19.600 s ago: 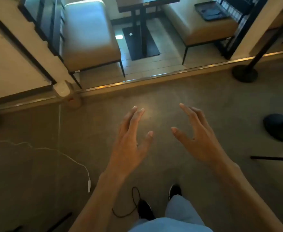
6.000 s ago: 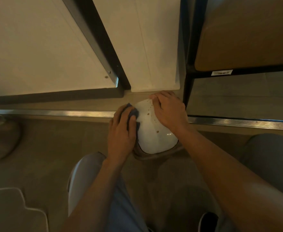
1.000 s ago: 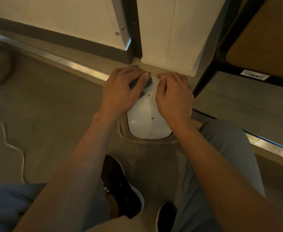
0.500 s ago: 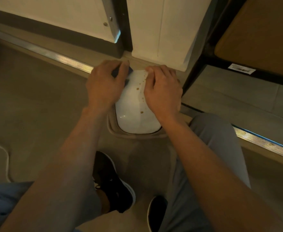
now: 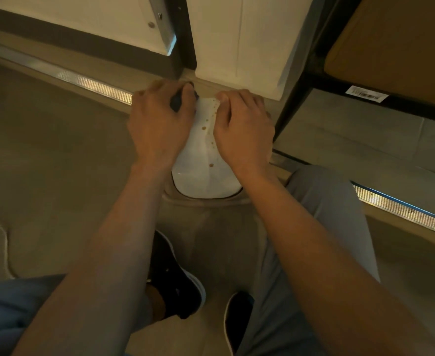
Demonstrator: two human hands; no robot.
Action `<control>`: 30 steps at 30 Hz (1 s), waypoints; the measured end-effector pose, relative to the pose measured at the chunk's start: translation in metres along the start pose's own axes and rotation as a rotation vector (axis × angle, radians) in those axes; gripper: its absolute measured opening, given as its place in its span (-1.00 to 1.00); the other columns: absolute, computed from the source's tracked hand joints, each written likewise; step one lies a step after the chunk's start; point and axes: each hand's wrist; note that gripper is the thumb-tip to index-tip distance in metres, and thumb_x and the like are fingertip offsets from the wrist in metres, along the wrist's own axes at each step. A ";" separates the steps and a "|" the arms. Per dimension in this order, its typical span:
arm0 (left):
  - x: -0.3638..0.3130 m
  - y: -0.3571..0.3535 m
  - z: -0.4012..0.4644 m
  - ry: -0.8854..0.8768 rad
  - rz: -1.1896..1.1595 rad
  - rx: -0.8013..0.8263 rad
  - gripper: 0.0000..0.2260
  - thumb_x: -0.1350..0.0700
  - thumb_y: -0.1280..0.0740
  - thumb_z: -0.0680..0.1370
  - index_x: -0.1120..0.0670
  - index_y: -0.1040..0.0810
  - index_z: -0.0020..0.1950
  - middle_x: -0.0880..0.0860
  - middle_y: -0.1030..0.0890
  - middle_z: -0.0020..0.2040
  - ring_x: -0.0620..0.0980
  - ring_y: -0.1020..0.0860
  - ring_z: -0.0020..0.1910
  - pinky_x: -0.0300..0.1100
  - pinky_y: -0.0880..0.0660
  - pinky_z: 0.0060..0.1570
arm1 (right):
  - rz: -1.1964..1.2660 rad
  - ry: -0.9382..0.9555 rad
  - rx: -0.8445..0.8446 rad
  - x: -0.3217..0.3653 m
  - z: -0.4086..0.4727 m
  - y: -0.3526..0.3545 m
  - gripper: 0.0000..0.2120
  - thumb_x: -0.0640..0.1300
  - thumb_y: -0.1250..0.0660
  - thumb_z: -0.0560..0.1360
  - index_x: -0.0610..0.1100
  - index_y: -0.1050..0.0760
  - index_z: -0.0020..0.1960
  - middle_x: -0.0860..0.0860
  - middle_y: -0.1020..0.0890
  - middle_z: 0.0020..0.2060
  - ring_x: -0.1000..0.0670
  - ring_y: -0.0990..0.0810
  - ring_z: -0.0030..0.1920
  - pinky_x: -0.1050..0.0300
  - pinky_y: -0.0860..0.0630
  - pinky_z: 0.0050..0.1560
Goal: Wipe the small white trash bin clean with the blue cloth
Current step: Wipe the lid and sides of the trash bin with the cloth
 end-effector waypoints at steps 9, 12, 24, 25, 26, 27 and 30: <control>0.000 0.000 0.010 0.123 -0.018 0.037 -0.69 -0.19 -0.17 0.60 -0.16 -0.67 0.12 -0.12 -0.67 0.03 -0.05 -0.61 0.04 -0.23 -0.38 -0.17 | -0.007 0.020 0.014 0.000 0.001 0.001 -0.63 -0.02 -0.04 0.63 -0.04 -0.60 0.17 0.03 -0.64 0.07 -0.01 -0.54 0.14 -0.01 -0.50 0.13; 0.005 0.001 -0.016 -0.065 -0.007 -0.018 -0.70 -0.19 -0.20 0.64 -0.15 -0.65 0.21 -0.15 -0.63 0.22 -0.04 -0.54 0.24 -0.34 -0.36 0.13 | -0.012 0.027 0.020 -0.001 0.001 0.002 -0.60 0.00 -0.01 0.62 -0.05 -0.59 0.16 0.01 -0.64 0.07 -0.02 -0.55 0.13 -0.01 -0.51 0.13; 0.005 0.000 -0.006 -0.010 0.013 0.021 -0.65 -0.21 -0.13 0.65 -0.14 -0.64 0.21 -0.12 -0.64 0.18 -0.02 -0.57 0.19 -0.19 -0.45 0.09 | -0.008 0.029 0.031 0.001 0.001 0.002 -0.55 0.03 0.03 0.62 -0.05 -0.59 0.19 0.01 -0.64 0.10 -0.01 -0.54 0.16 -0.02 -0.50 0.17; 0.009 0.001 -0.020 -0.065 -0.006 -0.012 -0.67 -0.17 -0.16 0.67 -0.11 -0.64 0.25 -0.11 -0.61 0.25 -0.03 -0.53 0.26 -0.20 -0.40 0.22 | -0.016 0.032 0.031 0.000 0.002 0.002 -0.55 0.03 0.03 0.62 -0.05 -0.59 0.19 0.01 -0.63 0.10 -0.01 -0.54 0.16 -0.01 -0.50 0.16; 0.014 0.001 -0.036 -0.114 -0.028 -0.044 -0.70 -0.12 -0.20 0.69 -0.07 -0.63 0.27 -0.08 -0.59 0.31 -0.05 -0.50 0.32 -0.19 -0.35 0.29 | -0.025 0.034 0.034 -0.001 0.002 0.001 -0.55 0.03 0.04 0.61 -0.05 -0.58 0.20 0.02 -0.63 0.10 0.00 -0.54 0.16 0.00 -0.50 0.16; 0.020 0.002 -0.050 -0.139 -0.050 -0.067 -0.73 -0.08 -0.24 0.69 -0.04 -0.63 0.29 -0.06 -0.56 0.35 -0.04 -0.49 0.35 -0.16 -0.34 0.33 | -0.033 0.036 0.036 -0.001 0.002 0.000 -0.55 0.03 0.04 0.61 -0.05 -0.58 0.20 0.02 -0.64 0.11 0.00 -0.54 0.16 0.01 -0.50 0.16; 0.028 0.011 -0.044 -0.025 -0.153 -0.049 -0.72 -0.11 -0.22 0.68 -0.08 -0.61 0.29 -0.08 -0.57 0.33 -0.08 -0.51 0.30 -0.12 -0.43 0.29 | -0.041 0.044 0.036 -0.002 0.002 -0.001 -0.54 0.04 0.04 0.62 -0.05 -0.58 0.21 0.02 -0.64 0.12 0.00 -0.54 0.17 0.01 -0.50 0.18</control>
Point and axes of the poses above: each hand's wrist, its own z-axis towards the middle knuckle, its own y-axis out of the back of the hand, x = y × z
